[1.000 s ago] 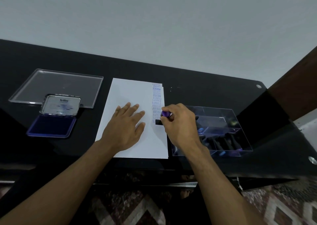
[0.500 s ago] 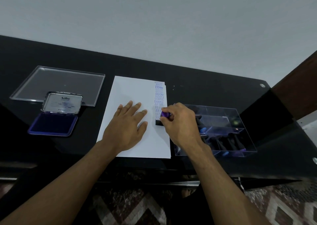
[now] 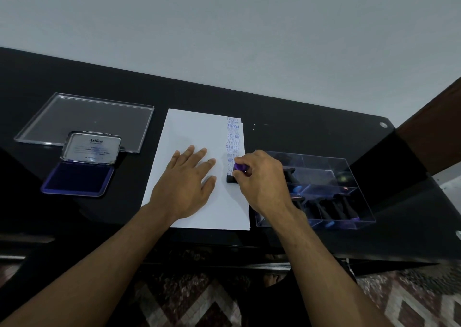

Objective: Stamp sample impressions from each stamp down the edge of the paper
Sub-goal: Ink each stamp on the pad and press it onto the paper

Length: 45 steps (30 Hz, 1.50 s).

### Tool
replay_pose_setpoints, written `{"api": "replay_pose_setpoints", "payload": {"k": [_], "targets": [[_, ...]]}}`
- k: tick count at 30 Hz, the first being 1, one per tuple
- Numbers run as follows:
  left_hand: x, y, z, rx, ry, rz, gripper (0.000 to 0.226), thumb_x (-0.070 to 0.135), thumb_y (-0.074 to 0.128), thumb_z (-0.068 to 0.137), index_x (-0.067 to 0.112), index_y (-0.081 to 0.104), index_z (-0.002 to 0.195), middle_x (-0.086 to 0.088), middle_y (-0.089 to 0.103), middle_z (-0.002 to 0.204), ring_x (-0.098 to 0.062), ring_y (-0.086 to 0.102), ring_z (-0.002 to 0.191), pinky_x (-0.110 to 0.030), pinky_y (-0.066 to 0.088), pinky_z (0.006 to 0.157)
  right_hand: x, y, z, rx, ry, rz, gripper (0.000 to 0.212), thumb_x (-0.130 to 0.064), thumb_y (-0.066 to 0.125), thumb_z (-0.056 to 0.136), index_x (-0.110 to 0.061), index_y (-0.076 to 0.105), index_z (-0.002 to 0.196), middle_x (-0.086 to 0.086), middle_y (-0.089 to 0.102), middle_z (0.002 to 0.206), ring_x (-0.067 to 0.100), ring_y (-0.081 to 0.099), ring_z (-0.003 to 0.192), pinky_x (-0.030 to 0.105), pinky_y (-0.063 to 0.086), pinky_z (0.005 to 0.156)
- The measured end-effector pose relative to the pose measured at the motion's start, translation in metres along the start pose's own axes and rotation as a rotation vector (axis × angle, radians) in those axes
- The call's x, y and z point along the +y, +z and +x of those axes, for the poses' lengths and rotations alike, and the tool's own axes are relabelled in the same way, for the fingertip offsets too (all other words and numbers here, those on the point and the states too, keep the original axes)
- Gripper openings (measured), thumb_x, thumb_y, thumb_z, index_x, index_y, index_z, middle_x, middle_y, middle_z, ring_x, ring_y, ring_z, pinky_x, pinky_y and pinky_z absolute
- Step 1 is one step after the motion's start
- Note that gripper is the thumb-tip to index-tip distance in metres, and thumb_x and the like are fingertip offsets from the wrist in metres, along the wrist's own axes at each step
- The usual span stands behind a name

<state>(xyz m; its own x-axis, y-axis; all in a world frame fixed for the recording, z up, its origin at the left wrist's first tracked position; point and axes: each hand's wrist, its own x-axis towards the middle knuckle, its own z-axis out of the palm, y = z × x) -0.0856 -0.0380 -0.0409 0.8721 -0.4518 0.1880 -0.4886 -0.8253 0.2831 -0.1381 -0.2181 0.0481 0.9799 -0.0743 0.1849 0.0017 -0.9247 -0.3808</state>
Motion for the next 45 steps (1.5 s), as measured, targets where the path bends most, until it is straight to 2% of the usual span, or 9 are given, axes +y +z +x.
{"api": "replay_pose_setpoints", "payload": {"k": [6, 10, 18, 27, 35, 41, 45], "targets": [[-0.0004, 0.0004, 0.0011, -0.006, -0.005, -0.001, 0.056, 0.055, 0.031, 0.102, 0.03, 0.046, 0.149, 0.001, 0.032, 0.163, -0.024, 0.02, 0.153, -0.041, 0.006, 0.122, -0.0005, -0.001, 0.0005, -0.018, 0.007, -0.009, 0.03, -0.027, 0.069, 0.091, -0.015, 0.071, 0.119, 0.002, 0.065, 0.108, 0.012, 0.059, 0.089, 0.023, 0.051, 0.085], [0.0005, -0.0005, -0.0001, -0.01, -0.005, -0.005, 0.059, 0.056, 0.028, 0.1, 0.03, 0.047, 0.149, 0.0, 0.033, 0.162, -0.024, 0.022, 0.153, -0.043, 0.009, 0.123, 0.0003, -0.005, 0.0002, -0.029, 0.007, 0.0, 0.029, -0.028, 0.065, 0.094, -0.015, 0.071, 0.119, 0.003, 0.065, 0.108, 0.008, 0.052, 0.084, 0.015, 0.041, 0.078], [0.001, -0.0023, -0.0002, -0.008, -0.006, -0.019, 0.06, 0.056, 0.027, 0.099, 0.028, 0.049, 0.148, 0.0, 0.035, 0.161, -0.025, 0.024, 0.152, -0.045, 0.012, 0.124, -0.0004, -0.0061, 0.0017, -0.037, 0.008, 0.003, 0.027, -0.028, 0.063, 0.095, -0.016, 0.072, 0.118, 0.004, 0.066, 0.109, 0.006, 0.051, 0.082, 0.014, 0.039, 0.077], [0.0013, -0.003, -0.0008, -0.013, -0.006, -0.022, 0.061, 0.056, 0.026, 0.099, 0.029, 0.048, 0.148, 0.0, 0.033, 0.162, -0.024, 0.022, 0.153, -0.047, 0.014, 0.125, -0.0006, -0.0063, 0.0019, -0.03, 0.033, 0.03, 0.024, -0.026, 0.067, 0.093, -0.017, 0.074, 0.113, 0.002, 0.065, 0.104, 0.009, 0.058, 0.084, 0.016, 0.044, 0.075], [-0.0005, -0.0006, -0.0003, -0.013, -0.004, -0.029, 0.065, 0.06, 0.02, 0.098, 0.029, 0.048, 0.148, 0.0, 0.034, 0.162, -0.024, 0.022, 0.153, -0.047, 0.015, 0.125, -0.003, -0.0065, 0.0052, -0.055, 0.052, 0.022, 0.028, -0.027, 0.063, 0.096, -0.017, 0.07, 0.12, 0.003, 0.065, 0.112, 0.014, 0.062, 0.092, 0.018, 0.046, 0.078], [-0.0009, -0.0007, -0.0004, -0.012, -0.007, -0.018, 0.064, 0.059, 0.021, 0.098, 0.029, 0.047, 0.149, 0.0, 0.033, 0.162, -0.024, 0.021, 0.153, -0.046, 0.013, 0.125, -0.002, -0.0058, 0.0029, -0.027, 0.047, 0.041, 0.022, -0.026, 0.068, 0.092, -0.016, 0.074, 0.111, 0.002, 0.066, 0.105, 0.011, 0.061, 0.086, 0.018, 0.048, 0.075], [-0.0006, -0.0009, -0.0001, -0.009, -0.006, -0.023, 0.062, 0.057, 0.023, 0.099, 0.028, 0.048, 0.148, 0.0, 0.034, 0.162, -0.025, 0.022, 0.153, -0.048, 0.016, 0.125, -0.0026, -0.0055, 0.002, -0.016, 0.038, 0.043, 0.02, -0.024, 0.069, 0.091, -0.016, 0.075, 0.108, 0.001, 0.066, 0.101, 0.008, 0.059, 0.081, 0.013, 0.042, 0.071]]}}
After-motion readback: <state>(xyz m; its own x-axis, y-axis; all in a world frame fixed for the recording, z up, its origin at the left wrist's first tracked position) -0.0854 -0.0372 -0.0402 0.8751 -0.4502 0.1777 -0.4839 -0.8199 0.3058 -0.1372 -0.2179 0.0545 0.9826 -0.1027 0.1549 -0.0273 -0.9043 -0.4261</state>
